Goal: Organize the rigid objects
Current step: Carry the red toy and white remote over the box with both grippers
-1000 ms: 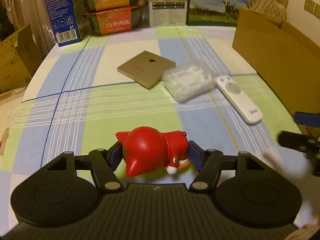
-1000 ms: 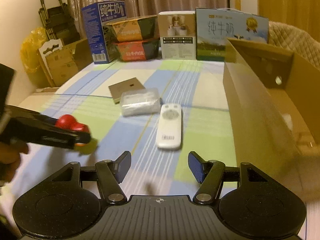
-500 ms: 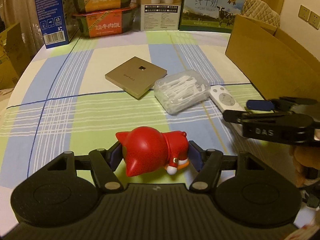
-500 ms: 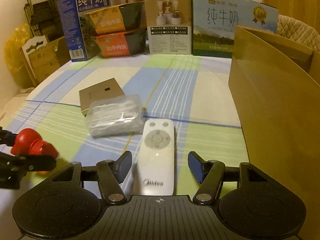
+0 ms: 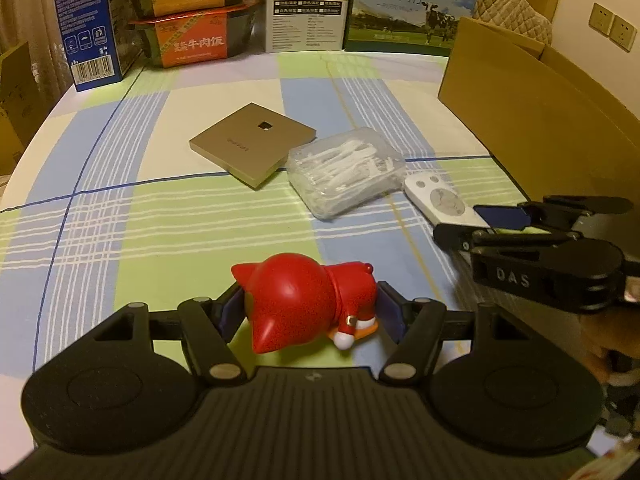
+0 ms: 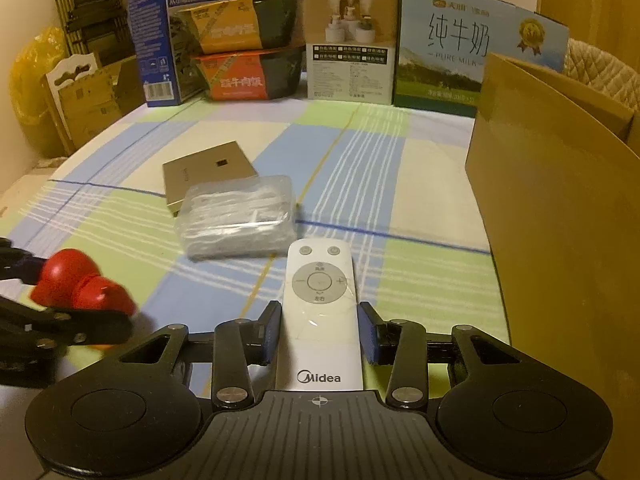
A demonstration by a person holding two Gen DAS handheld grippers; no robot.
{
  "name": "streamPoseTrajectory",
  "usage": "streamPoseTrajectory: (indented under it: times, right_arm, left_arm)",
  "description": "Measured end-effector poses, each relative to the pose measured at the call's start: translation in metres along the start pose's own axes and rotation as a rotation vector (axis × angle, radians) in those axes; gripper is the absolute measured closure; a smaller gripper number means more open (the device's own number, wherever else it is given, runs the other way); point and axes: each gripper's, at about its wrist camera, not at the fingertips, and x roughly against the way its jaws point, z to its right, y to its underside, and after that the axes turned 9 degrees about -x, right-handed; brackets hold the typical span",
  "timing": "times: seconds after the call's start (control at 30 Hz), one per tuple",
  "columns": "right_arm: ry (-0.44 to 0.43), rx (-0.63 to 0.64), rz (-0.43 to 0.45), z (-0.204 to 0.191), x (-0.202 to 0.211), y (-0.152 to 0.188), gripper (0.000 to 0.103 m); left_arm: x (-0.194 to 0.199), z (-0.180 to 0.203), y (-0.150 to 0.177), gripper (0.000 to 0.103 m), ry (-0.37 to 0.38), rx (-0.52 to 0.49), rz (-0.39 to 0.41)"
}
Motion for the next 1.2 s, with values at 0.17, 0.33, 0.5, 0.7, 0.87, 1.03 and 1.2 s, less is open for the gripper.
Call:
streamPoseTrajectory:
  times: [0.17, 0.33, 0.5, 0.7, 0.87, 1.03, 1.2]
  right_arm:
    - [-0.013, -0.026, -0.010, -0.001, 0.020, 0.006, 0.066]
    - [-0.018, -0.040, 0.007, -0.001, 0.050, 0.020, 0.066]
    - [-0.020, -0.061, 0.015, 0.001, 0.074, 0.034, 0.066]
    - [-0.024, -0.112, 0.024, 0.007, 0.102, 0.043, 0.066]
    - [-0.018, -0.141, 0.050, 0.012, 0.131, 0.049, 0.066]
    - [-0.018, -0.151, 0.075, 0.011, 0.158, 0.054, 0.066]
    - [-0.026, -0.149, 0.099, 0.008, 0.179, 0.058, 0.066]
  left_arm:
    - [0.006, 0.004, 0.005, 0.040, 0.010, -0.007, 0.007]
    - [0.018, 0.009, 0.016, 0.039, 0.005, -0.008, 0.018]
    - [0.029, 0.017, 0.023, 0.039, 0.008, -0.015, 0.022]
    - [0.047, 0.026, 0.027, 0.039, -0.009, -0.034, 0.043]
    - [0.072, 0.037, 0.028, 0.040, -0.018, -0.050, 0.080]
    - [0.102, 0.049, 0.032, 0.040, -0.027, -0.047, 0.120]
    - [0.122, 0.060, 0.034, 0.040, -0.027, -0.048, 0.135]
